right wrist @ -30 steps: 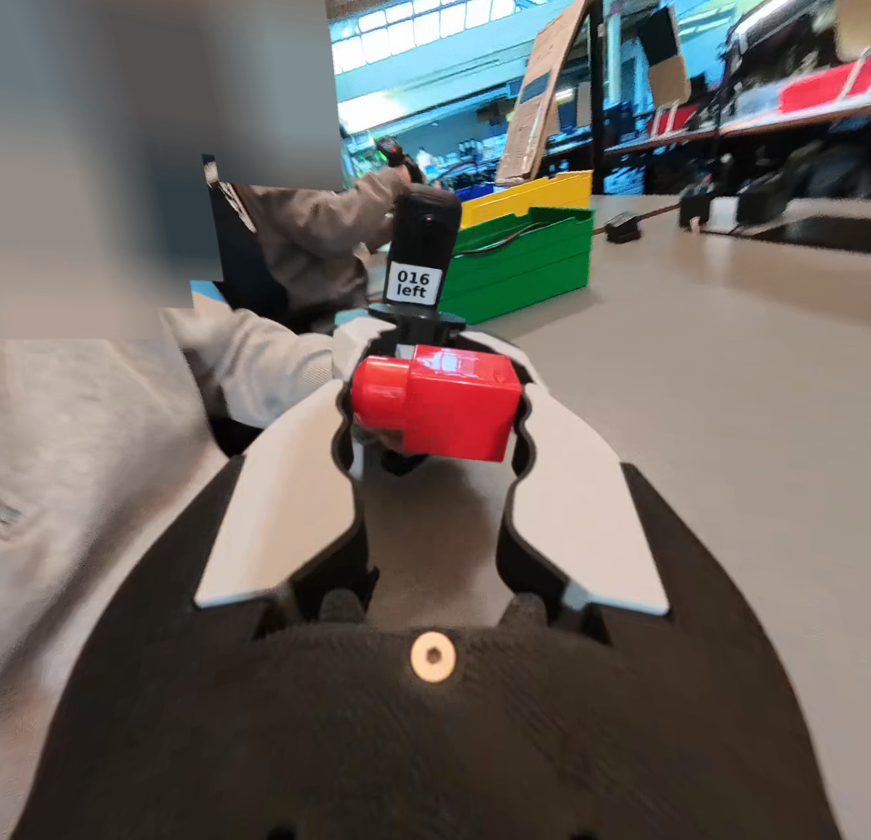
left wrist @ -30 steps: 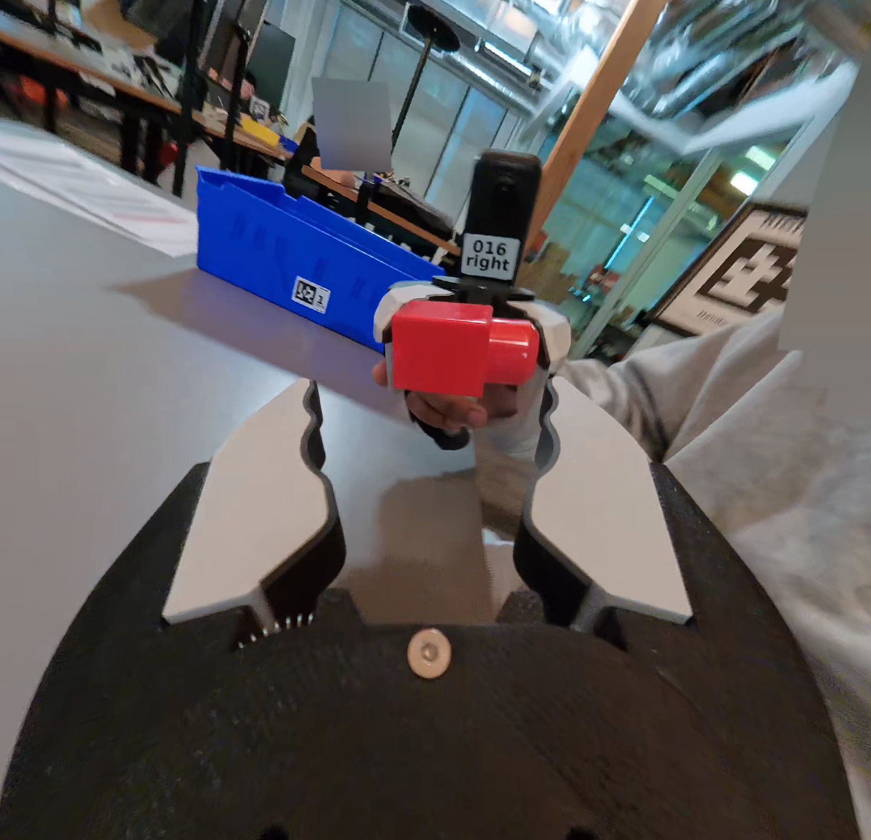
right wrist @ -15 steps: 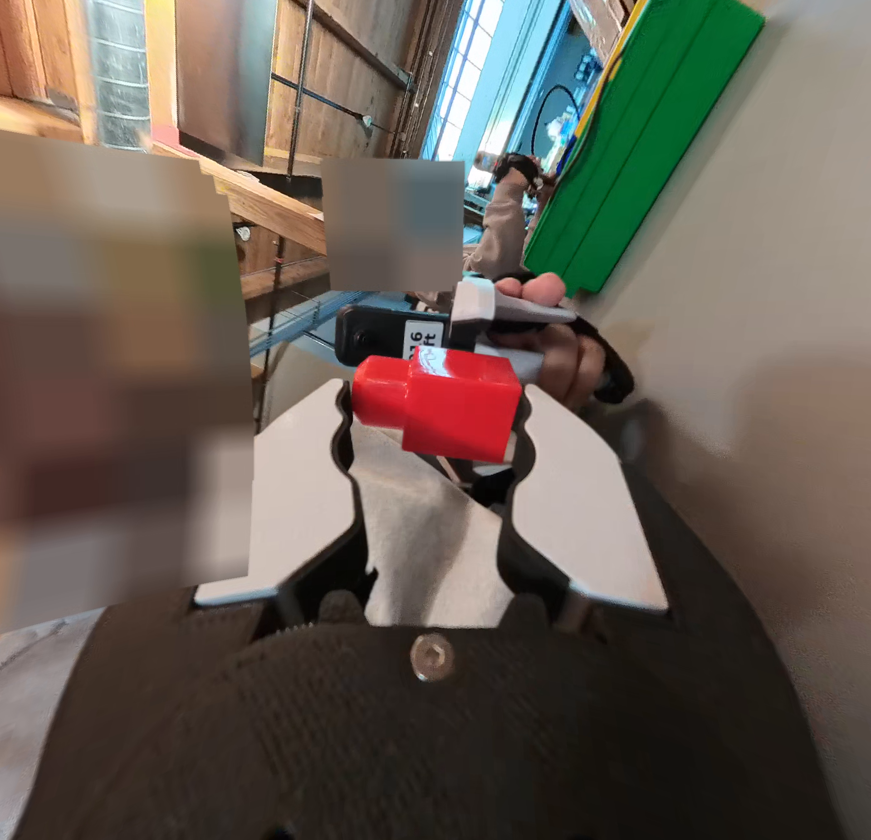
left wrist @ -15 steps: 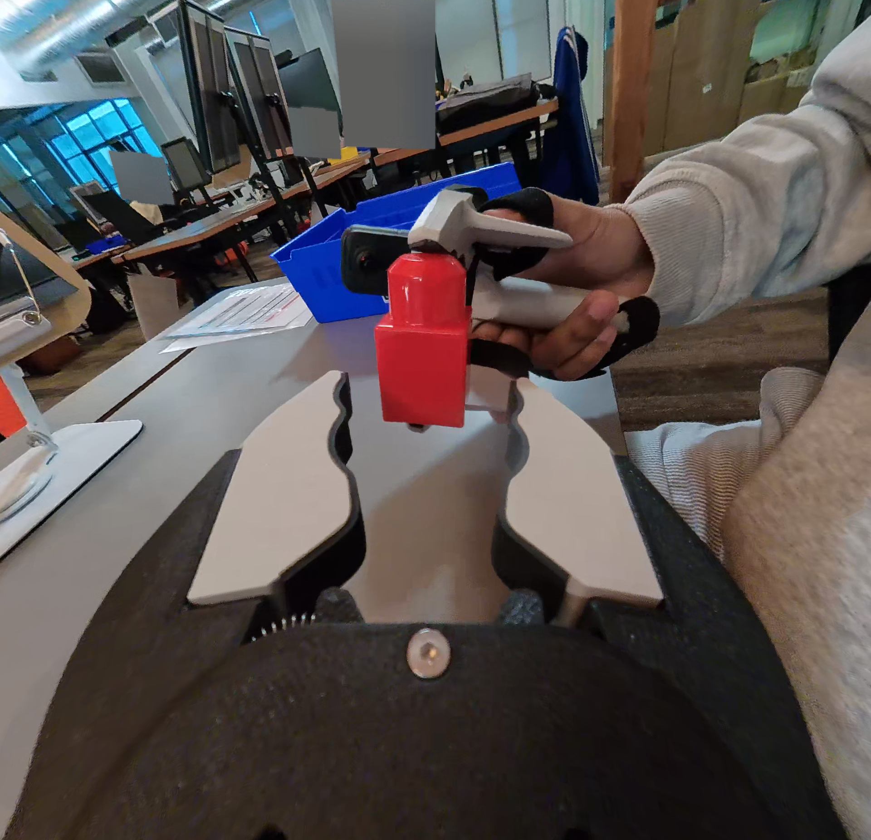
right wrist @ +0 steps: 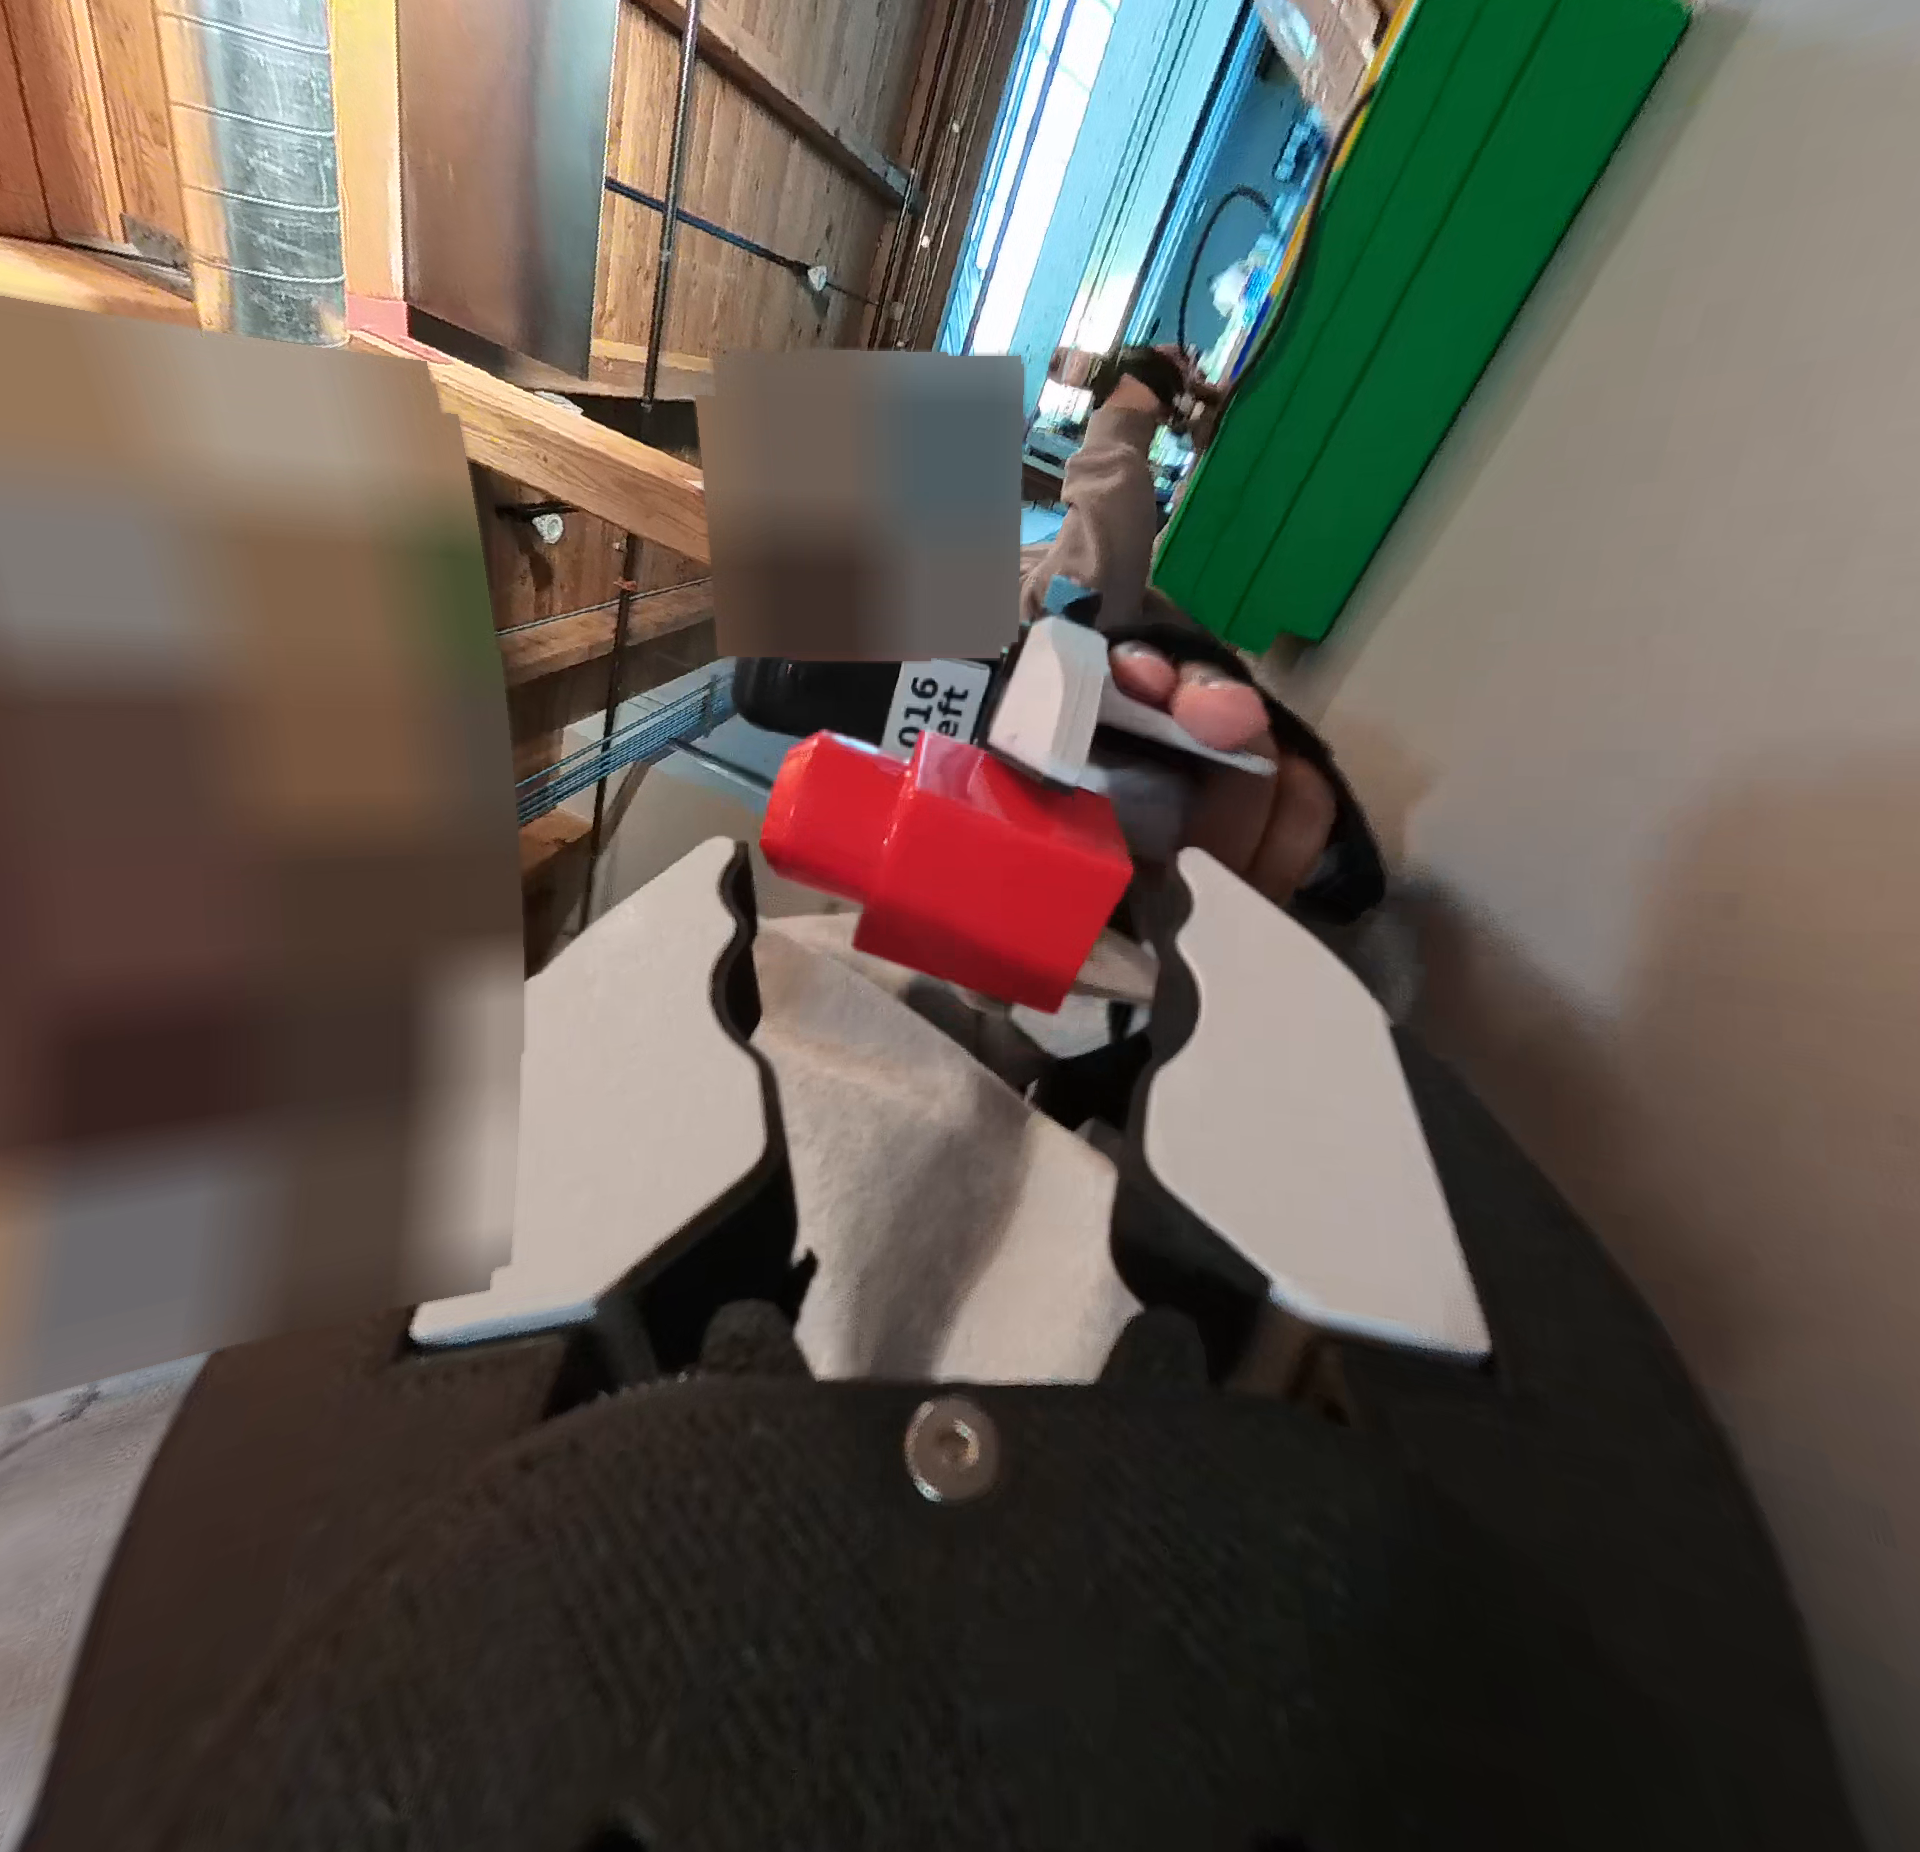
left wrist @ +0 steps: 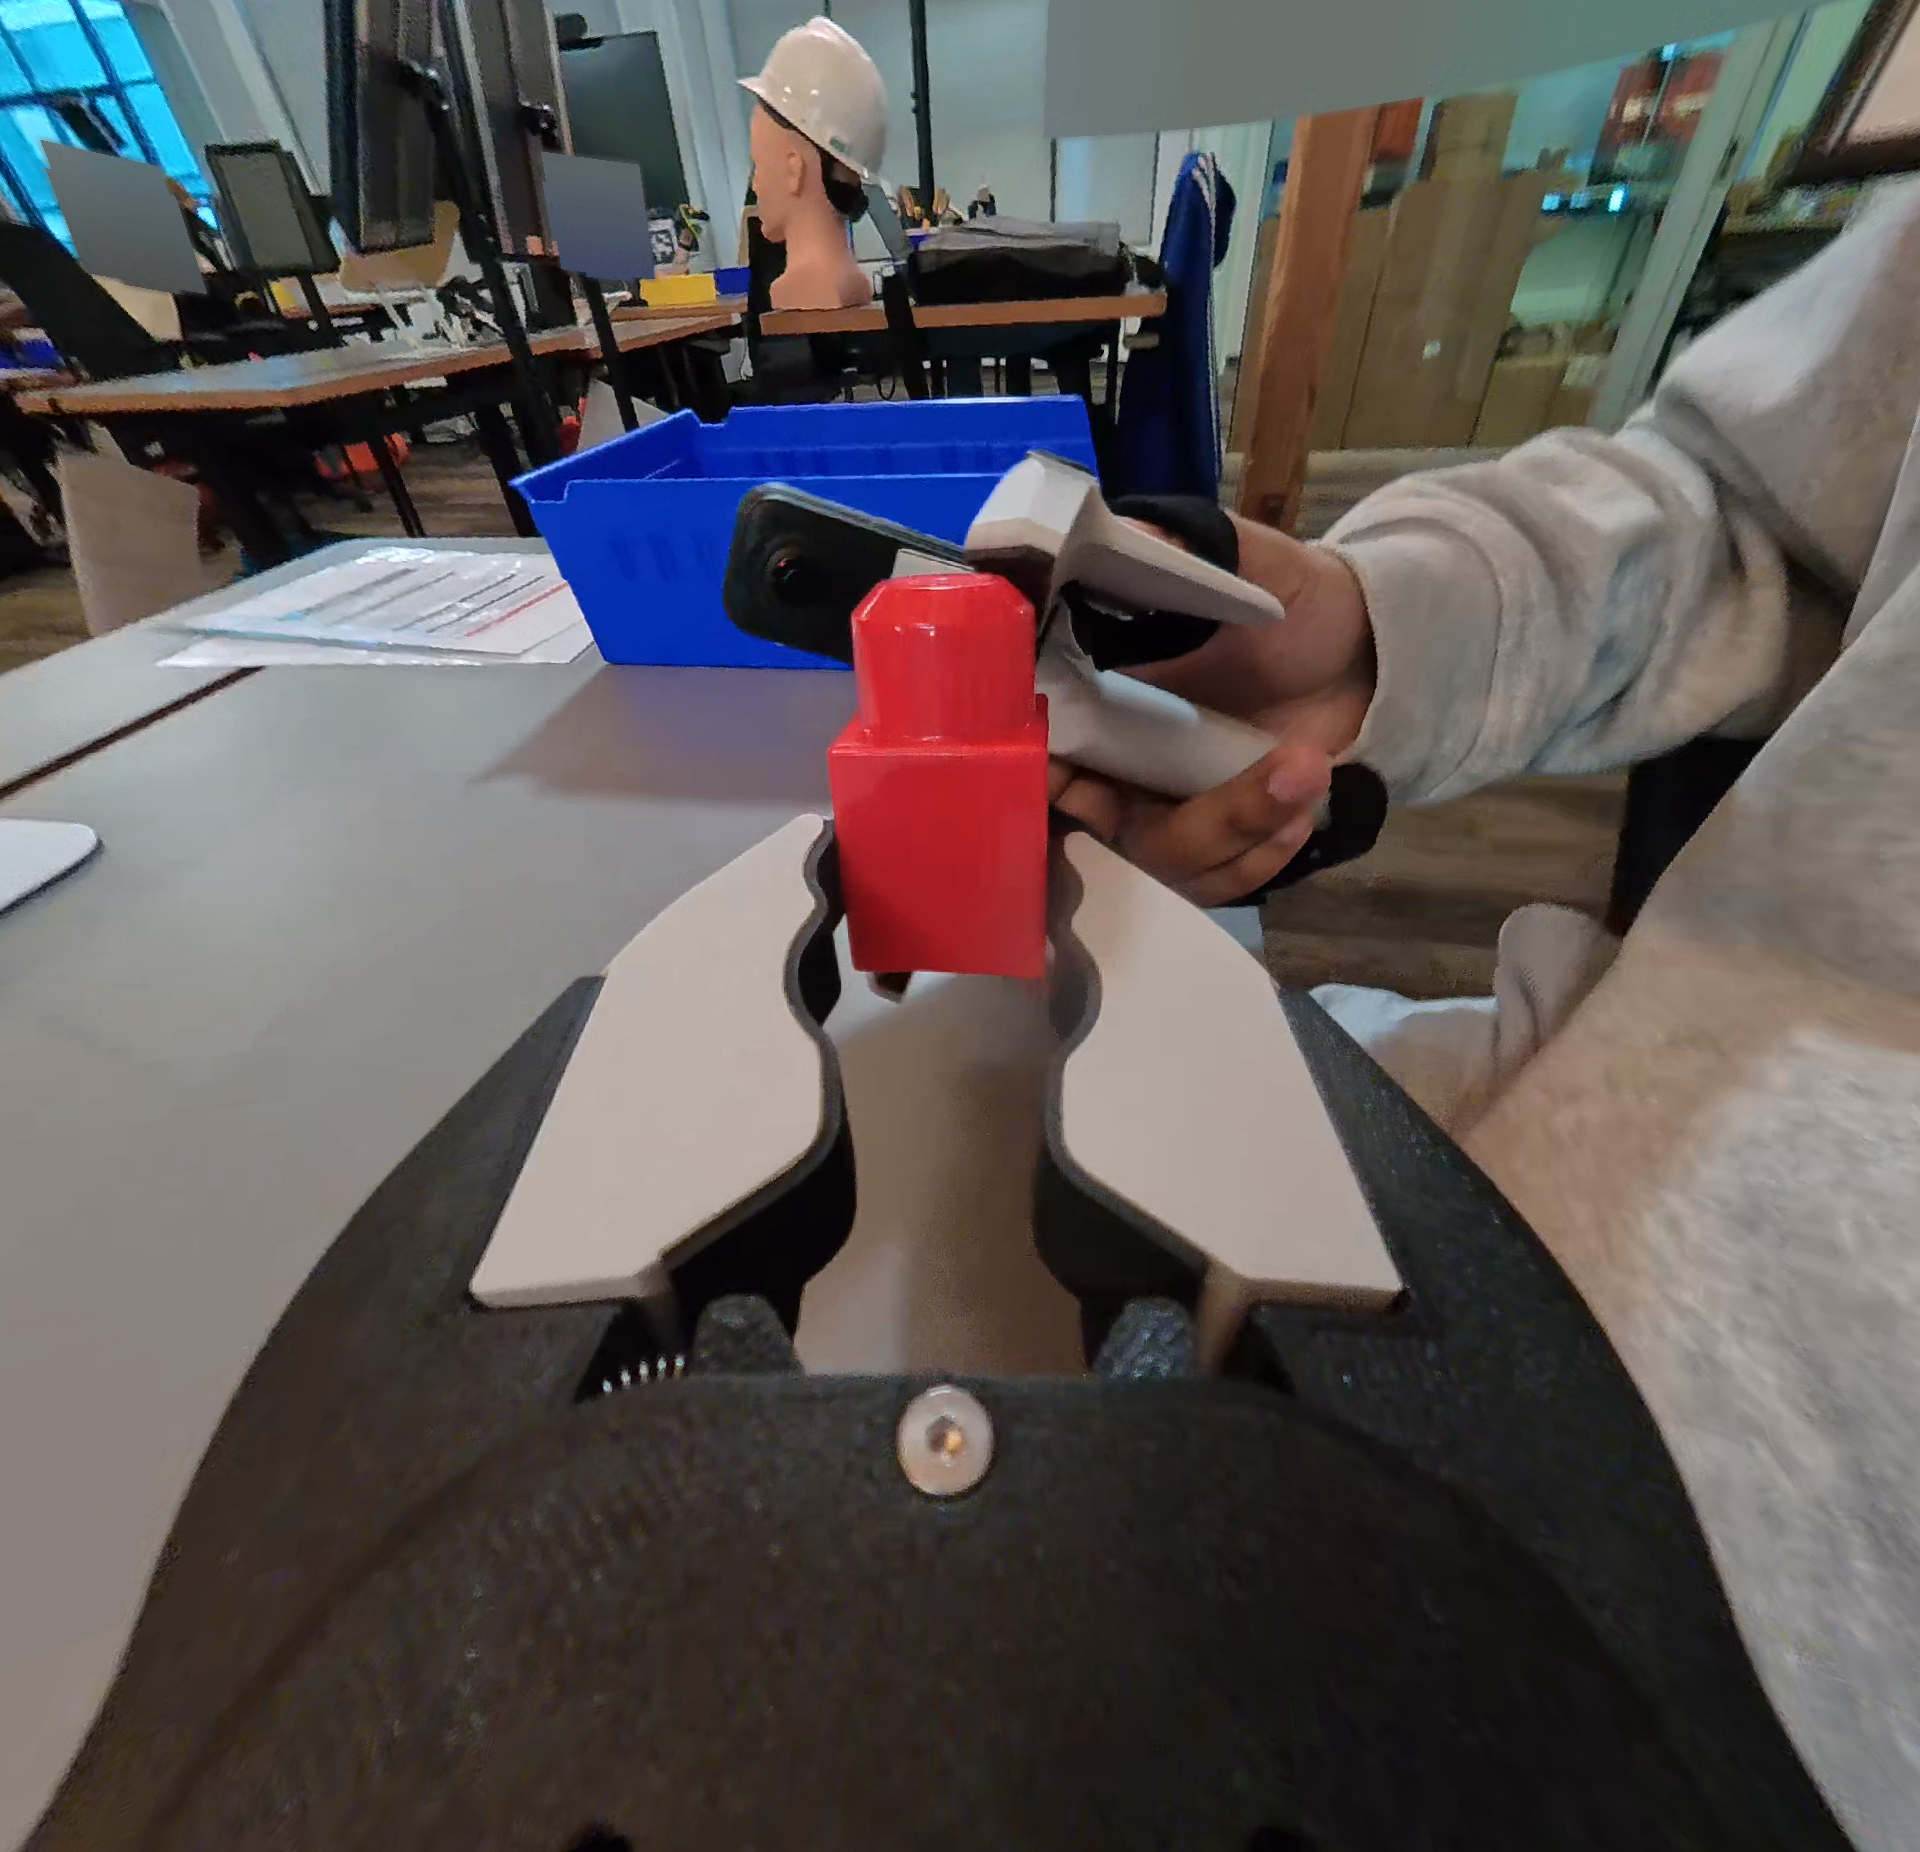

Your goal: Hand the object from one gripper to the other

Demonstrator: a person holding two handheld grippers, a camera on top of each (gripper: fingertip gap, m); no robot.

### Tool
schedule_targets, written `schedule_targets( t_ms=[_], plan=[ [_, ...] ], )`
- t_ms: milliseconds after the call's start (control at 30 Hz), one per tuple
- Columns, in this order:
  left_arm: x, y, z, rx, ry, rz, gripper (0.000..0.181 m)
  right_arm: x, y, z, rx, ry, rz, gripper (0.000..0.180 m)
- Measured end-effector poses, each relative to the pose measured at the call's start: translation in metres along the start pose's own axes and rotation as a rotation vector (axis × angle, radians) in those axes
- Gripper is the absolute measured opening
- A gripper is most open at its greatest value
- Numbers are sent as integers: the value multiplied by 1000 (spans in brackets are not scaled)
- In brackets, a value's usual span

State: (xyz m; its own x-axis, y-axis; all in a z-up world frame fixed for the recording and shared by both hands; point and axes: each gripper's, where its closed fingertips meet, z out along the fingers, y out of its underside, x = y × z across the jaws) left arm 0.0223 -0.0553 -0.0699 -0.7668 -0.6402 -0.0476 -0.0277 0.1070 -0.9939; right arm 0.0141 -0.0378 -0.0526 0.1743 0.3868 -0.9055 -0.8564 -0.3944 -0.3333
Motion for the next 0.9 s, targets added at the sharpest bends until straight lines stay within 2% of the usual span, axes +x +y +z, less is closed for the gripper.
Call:
schedule_targets(
  t_ms=[33,300,467,700,833,900],
  plan=[
    [-2,-1,-1,10,2,-38,38,1,-4,-2,23,13,-34,78],
    [-16,2,-4,73,89,-406,38,-3,-43,-27,214,163,-415,77],
    [-19,-1,-6,131,142,-575,38,1,-34,-23,123,257,-604,62],
    [-13,-2,-5,121,165,-573,38,8,-17,-13,2,334,-774,53],
    [-4,1,0,83,175,-531,38,8,-13,-9,-12,328,-757,51],
    [-1,1,1,78,177,-525,38,10,-10,-9,-24,323,-731,44]
  ],
)
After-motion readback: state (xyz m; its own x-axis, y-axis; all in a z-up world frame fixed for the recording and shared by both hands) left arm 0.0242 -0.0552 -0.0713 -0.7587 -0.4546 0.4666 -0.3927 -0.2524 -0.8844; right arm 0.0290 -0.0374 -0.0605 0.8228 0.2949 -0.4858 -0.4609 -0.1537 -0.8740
